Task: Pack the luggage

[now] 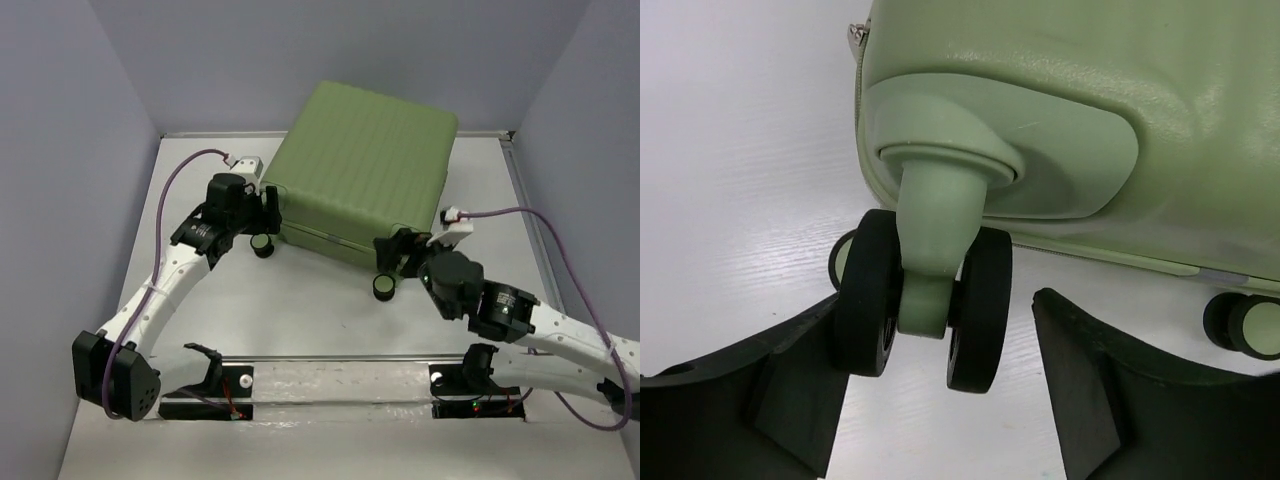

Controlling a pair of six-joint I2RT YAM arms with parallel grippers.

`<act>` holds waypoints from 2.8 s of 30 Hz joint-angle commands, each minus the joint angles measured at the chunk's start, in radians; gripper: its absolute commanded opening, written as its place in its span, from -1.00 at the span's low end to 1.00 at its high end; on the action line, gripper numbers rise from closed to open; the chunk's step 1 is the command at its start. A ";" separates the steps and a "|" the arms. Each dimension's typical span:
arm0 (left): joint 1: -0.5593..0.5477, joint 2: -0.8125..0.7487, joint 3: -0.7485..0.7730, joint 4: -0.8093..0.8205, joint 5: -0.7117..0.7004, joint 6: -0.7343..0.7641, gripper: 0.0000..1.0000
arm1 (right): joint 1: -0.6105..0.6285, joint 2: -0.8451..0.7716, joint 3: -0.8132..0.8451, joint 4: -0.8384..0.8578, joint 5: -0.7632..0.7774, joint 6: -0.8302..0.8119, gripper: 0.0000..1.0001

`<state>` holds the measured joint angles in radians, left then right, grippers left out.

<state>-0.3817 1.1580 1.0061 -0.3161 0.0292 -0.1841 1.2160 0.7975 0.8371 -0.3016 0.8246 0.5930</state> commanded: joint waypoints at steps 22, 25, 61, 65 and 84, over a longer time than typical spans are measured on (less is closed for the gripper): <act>-0.075 -0.204 -0.168 0.101 0.130 -0.092 -0.89 | -0.935 0.756 0.429 0.229 -1.336 -0.081 0.87; -0.129 -0.257 -0.190 0.104 0.143 -0.124 -0.88 | -0.908 0.932 0.572 0.223 -1.430 -0.069 0.87; -0.175 -0.488 -0.423 0.538 0.198 -0.568 -0.89 | -0.774 -0.116 -0.516 0.791 -0.991 -0.073 -0.71; -0.175 -0.503 -0.431 0.555 0.196 -0.589 -0.89 | -0.774 -0.035 -0.657 1.007 -0.831 -0.042 -0.60; -0.177 -0.641 -0.460 0.465 0.228 -0.626 -0.89 | -0.793 0.700 -0.535 1.779 -0.794 -0.180 -0.07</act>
<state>-0.5282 0.6064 0.5159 -0.0597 0.1017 -0.8455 0.4313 1.4509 0.2478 1.2076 0.0288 0.4706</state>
